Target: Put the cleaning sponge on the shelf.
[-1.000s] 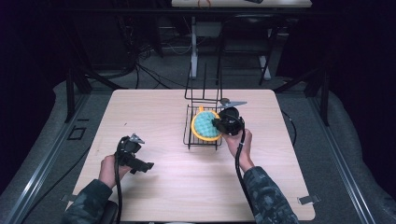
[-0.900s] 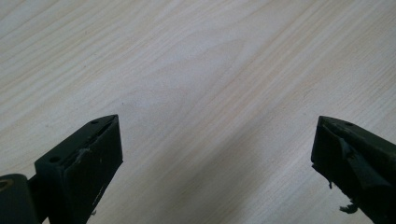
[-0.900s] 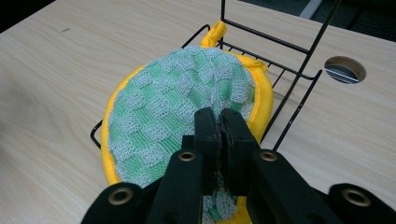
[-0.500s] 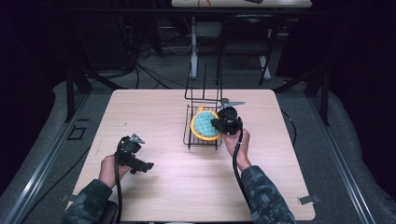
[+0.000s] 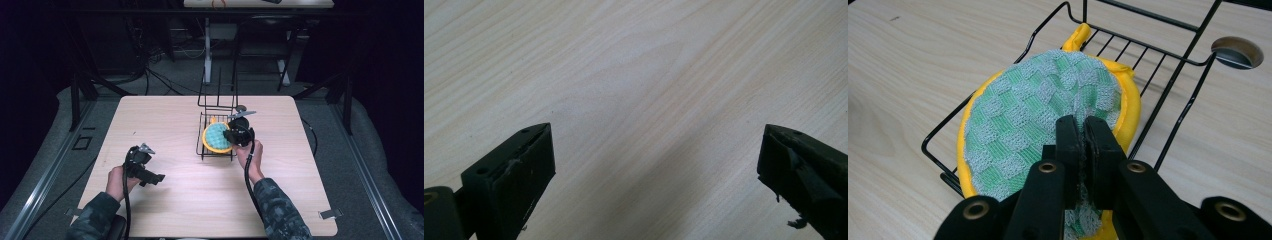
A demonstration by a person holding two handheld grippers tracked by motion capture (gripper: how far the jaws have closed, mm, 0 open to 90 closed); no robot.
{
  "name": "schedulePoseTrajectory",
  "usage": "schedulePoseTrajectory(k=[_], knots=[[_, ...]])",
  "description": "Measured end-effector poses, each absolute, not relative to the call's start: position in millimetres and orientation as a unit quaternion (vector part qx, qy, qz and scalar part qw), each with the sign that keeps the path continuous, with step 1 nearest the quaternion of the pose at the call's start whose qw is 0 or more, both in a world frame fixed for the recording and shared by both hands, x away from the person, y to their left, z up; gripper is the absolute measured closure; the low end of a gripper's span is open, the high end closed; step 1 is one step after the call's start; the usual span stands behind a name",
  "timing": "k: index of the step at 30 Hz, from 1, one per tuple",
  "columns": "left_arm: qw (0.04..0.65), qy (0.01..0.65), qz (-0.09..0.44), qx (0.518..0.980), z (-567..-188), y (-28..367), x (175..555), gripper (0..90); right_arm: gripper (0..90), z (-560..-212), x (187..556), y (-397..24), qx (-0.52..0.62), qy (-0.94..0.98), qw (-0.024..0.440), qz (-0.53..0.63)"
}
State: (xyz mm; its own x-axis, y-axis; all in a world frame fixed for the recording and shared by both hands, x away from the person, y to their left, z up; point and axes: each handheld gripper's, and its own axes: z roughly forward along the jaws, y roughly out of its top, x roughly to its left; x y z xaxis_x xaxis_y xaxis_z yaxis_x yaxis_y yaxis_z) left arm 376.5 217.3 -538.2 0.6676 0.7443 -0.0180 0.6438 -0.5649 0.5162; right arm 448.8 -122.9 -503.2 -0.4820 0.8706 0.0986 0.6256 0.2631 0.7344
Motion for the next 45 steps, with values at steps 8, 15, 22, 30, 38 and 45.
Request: schedulePoseTrajectory(k=[8, 15, 22, 30, 38, 45], knots=[[0.25, 0.395, 0.1, 0.878, -538.4, 217.3, 376.8, 2.1, 86.1, -515.7, 453.2, -120.5, 0.499, 0.769, 0.168, 0.362], [0.248, 0.394, 0.102, 0.879, -538.1, 217.2, 376.7, 2.2, 85.7, -519.5, 455.2, -122.4, 0.516, 0.756, 0.172, 0.364], [0.25, 0.396, 0.1, 0.878, -538.5, 217.0, 376.8, 2.1, 82.1, -521.1, 455.7, -121.2, 0.528, 0.746, 0.172, 0.368], [0.25, 0.395, 0.1, 0.878, -538.5, 217.0, 376.8, 2.1, 64.1, -519.5, 454.9, -126.0, 0.527, 0.743, 0.156, 0.381], [0.248, 0.394, 0.101, 0.879, -538.4, 216.7, 376.8, 2.1, 50.2, -510.1, 449.2, -136.4, 0.511, 0.745, 0.141, 0.404], [0.248, 0.393, 0.099, 0.88, -538.4, 216.6, 377.0, 2.0, 41.1, -503.1, 443.4, -142.8, 0.496, 0.756, 0.133, 0.406]])
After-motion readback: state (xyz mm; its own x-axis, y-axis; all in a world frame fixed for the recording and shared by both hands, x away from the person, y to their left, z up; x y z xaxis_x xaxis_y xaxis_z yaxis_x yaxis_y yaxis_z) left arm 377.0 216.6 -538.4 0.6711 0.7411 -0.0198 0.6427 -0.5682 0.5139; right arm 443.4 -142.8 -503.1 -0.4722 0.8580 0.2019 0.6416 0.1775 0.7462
